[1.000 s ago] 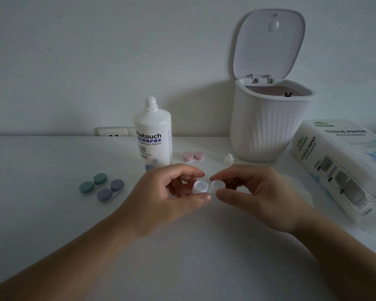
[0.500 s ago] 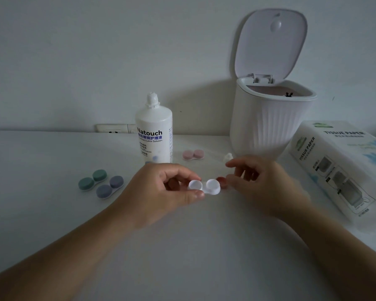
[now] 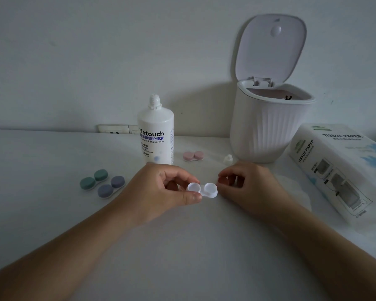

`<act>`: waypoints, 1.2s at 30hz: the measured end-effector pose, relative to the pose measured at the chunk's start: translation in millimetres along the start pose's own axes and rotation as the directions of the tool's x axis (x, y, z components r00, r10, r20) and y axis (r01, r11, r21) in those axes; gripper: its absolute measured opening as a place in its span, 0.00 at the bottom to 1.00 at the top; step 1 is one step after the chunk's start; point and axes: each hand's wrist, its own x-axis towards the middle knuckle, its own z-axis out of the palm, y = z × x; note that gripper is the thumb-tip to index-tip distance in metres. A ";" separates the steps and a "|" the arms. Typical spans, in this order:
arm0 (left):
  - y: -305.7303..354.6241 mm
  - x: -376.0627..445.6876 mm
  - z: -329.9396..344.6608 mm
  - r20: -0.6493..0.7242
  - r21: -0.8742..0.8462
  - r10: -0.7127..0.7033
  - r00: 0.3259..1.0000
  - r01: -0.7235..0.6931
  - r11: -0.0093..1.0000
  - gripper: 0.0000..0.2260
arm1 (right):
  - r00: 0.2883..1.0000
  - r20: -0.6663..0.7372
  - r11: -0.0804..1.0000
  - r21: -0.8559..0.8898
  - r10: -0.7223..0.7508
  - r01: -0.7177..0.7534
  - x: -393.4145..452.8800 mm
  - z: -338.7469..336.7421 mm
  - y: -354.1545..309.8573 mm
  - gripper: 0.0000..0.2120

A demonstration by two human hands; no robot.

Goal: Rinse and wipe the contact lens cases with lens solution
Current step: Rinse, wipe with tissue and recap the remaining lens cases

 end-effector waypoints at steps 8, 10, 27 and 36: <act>0.1 0.4 -0.8 -0.009 0.016 -0.006 1.000 0.006 1.000 0.09 | 0.995 0.004 0.805 0.588 0.100 -0.084 -4.8 -10.7 -2.7 0.13; 0.7 0.3 -0.1 -0.006 0.008 -0.006 1.000 0.007 1.000 0.09 | 0.996 0.055 0.734 0.674 0.063 -0.084 -6.1 -12.1 -5.5 0.15; 2.7 0.6 -0.5 0.002 -0.074 0.002 1.000 -0.002 0.997 0.14 | 0.983 0.086 0.796 0.601 -0.159 0.076 -14.9 -12.9 -19.8 0.14; 3.8 -0.2 -0.2 0.002 -0.069 0.037 0.999 -0.037 0.997 0.12 | 0.981 0.095 0.869 0.484 -0.171 0.105 -17.7 -16.3 -22.3 0.10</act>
